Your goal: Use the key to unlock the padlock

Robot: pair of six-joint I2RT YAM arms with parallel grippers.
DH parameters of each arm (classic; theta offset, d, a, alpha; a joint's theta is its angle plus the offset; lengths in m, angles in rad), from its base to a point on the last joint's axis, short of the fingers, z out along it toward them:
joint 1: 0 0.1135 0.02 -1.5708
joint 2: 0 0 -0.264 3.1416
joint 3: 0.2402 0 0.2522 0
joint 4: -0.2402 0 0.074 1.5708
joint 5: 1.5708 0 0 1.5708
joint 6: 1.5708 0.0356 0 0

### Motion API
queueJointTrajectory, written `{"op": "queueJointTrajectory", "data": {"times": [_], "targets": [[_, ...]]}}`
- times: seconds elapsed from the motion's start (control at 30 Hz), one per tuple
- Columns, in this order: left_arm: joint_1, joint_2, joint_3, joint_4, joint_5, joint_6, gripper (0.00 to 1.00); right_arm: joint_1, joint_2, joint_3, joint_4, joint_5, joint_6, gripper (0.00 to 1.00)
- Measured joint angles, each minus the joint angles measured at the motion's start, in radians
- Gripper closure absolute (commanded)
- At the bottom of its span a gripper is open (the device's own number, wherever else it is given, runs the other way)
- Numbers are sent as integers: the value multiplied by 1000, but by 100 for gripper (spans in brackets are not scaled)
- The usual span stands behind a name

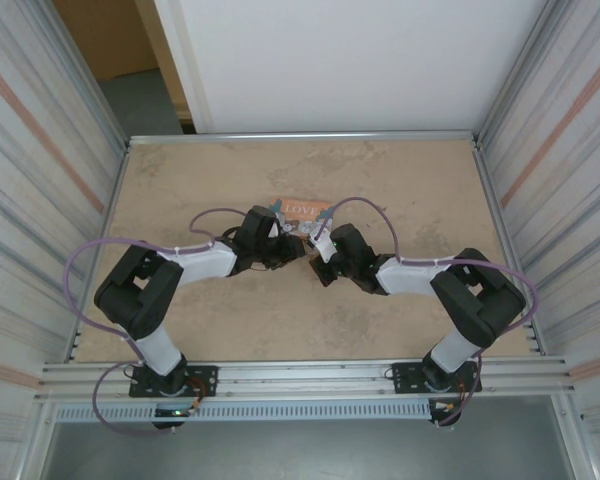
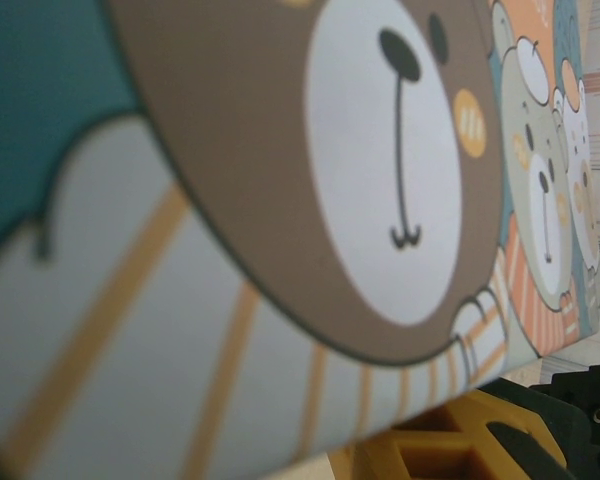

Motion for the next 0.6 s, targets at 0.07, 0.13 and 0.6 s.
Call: {"op": "queueJointTrajectory", "data": {"times": [0.07,0.13,0.6], "targets": [[0,0,0,0,2,-1,87,0,3,0,6,3,3,100],[0,0,0,0,3,-1,87,0,5,0,10,4,3,100],[0,0,0,18,2,-19,87,3,5,-12,49,21,29,100]]}}
